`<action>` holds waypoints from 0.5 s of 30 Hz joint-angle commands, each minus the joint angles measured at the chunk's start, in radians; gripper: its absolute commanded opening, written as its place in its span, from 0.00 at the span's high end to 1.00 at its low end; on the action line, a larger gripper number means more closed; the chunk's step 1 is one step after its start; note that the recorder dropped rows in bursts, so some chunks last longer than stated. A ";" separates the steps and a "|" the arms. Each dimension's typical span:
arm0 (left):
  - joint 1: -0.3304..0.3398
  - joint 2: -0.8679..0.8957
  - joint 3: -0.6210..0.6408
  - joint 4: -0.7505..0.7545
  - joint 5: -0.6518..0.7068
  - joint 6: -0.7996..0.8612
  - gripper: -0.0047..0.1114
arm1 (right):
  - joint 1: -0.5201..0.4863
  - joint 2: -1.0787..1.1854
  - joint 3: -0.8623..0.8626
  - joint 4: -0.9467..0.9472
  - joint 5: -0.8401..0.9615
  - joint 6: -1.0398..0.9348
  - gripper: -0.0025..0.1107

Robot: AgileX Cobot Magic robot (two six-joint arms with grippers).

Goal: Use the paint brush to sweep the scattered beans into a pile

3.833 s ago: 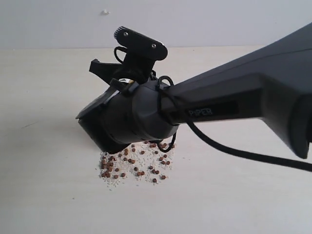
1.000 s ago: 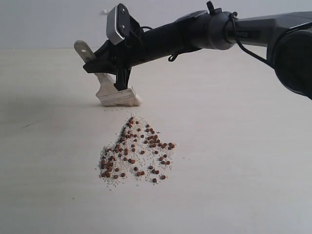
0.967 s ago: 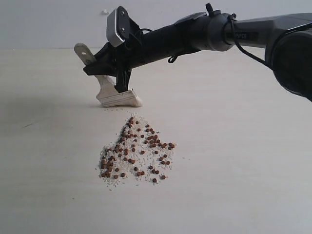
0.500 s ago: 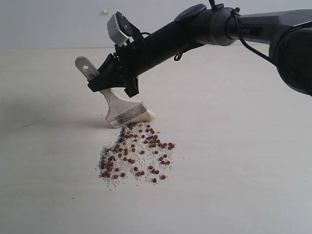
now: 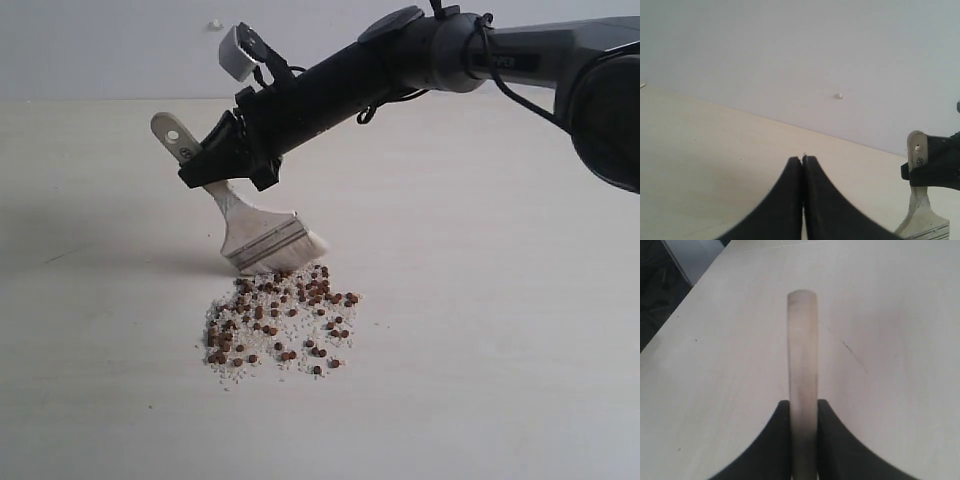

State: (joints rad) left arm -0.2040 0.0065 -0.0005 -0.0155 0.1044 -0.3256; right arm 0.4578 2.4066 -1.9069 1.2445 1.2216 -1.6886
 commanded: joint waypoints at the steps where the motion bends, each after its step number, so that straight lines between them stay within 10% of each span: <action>1: -0.006 -0.006 0.000 0.001 -0.003 -0.007 0.96 | -0.003 -0.058 0.005 0.005 -0.059 -0.053 0.98; 12: -0.006 -0.006 0.000 0.001 -0.003 -0.007 0.96 | -0.003 -0.115 0.005 -0.162 -0.467 0.127 0.98; 15: -0.006 -0.006 0.000 0.001 -0.003 -0.007 0.96 | 0.042 -0.155 0.048 -0.472 -0.713 0.378 0.98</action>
State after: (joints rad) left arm -0.2040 0.0065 -0.0005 -0.0155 0.1044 -0.3256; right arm 0.4730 2.2894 -1.8894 0.9264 0.6670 -1.4488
